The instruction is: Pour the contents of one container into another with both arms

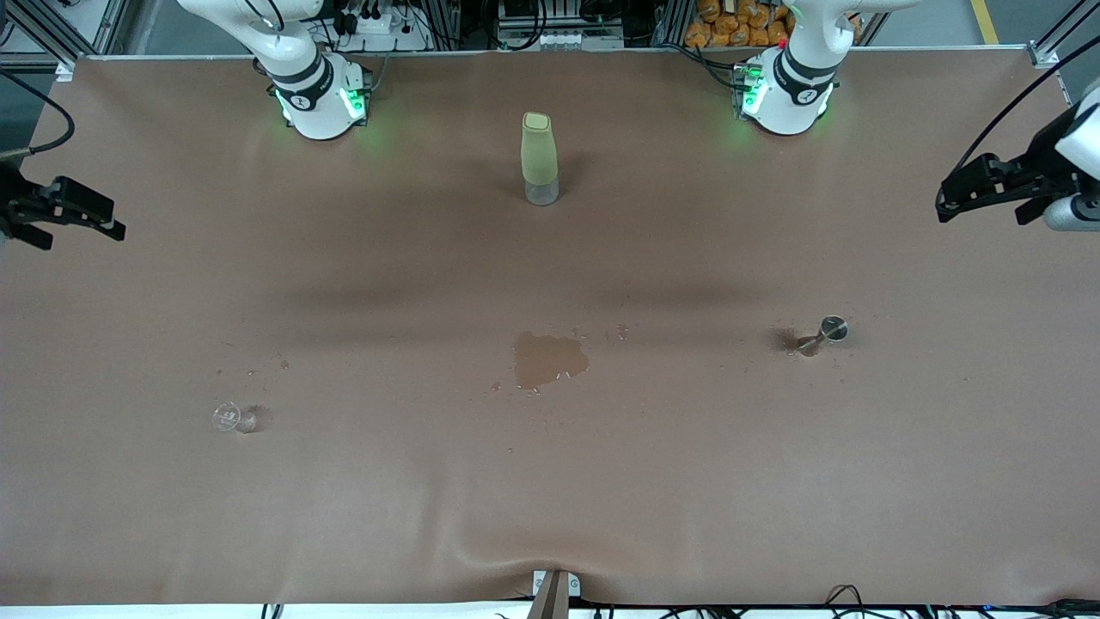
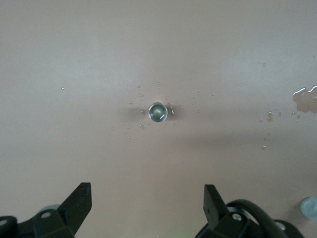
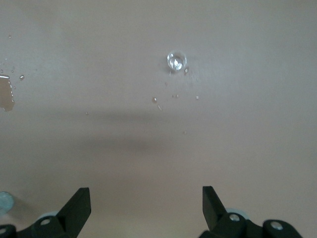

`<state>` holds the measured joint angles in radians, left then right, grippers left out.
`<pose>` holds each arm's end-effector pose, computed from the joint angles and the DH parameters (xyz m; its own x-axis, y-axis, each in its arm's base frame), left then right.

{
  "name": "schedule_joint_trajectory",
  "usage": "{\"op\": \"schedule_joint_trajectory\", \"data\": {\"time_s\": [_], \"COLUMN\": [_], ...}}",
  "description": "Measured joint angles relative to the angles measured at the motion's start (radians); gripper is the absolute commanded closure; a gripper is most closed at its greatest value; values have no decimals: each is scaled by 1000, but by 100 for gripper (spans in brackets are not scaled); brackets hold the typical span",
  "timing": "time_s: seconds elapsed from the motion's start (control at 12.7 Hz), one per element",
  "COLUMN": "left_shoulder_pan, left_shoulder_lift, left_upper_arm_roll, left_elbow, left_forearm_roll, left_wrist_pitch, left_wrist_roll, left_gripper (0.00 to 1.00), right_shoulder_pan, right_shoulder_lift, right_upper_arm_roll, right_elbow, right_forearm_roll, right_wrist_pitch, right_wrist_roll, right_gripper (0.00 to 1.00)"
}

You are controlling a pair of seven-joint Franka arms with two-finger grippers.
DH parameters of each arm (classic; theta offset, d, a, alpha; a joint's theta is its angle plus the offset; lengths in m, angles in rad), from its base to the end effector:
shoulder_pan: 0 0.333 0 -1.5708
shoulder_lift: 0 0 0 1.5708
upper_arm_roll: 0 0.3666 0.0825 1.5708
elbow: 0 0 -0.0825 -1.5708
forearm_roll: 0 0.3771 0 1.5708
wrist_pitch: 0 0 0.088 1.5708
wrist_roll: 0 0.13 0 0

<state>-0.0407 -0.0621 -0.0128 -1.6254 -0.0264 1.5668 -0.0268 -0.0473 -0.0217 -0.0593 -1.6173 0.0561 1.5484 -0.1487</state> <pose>0.5236 -0.0317 0.6597 0.9996 -0.0268 0.0028 -0.0269 -0.9993 0.0257 0.5330 -0.0500 0.6406 0.9983 0.0432 -0.0382 0.0408 -0.9971 -0.0637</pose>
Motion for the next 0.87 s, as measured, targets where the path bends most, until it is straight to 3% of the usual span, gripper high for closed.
{"op": "schedule_joint_trajectory", "data": {"time_s": [0.24,0.47,0.87], "left_shoulder_pan": [-19,-47,-65], "left_shoulder_lift": [-29,-41,-36], "left_upper_arm_roll": [7,64,70], "left_elbow": [-36,-37,-37], "left_forearm_roll": [12,26,55], "left_wrist_pitch": [1,4,5], "left_wrist_roll": [-22,-21,-21], "left_gripper": [0,0,0], "right_shoulder_pan": [16,23,31], "right_shoulder_lift": [-12,-29,-36], "right_upper_arm_roll": [-4,-5,-1], "right_elbow": [0,1,33], "right_forearm_roll": [0,-1,-3], "right_wrist_pitch": [-36,-45,-60], "right_wrist_roll": [95,118,118], "right_gripper": [0,0,0]}}
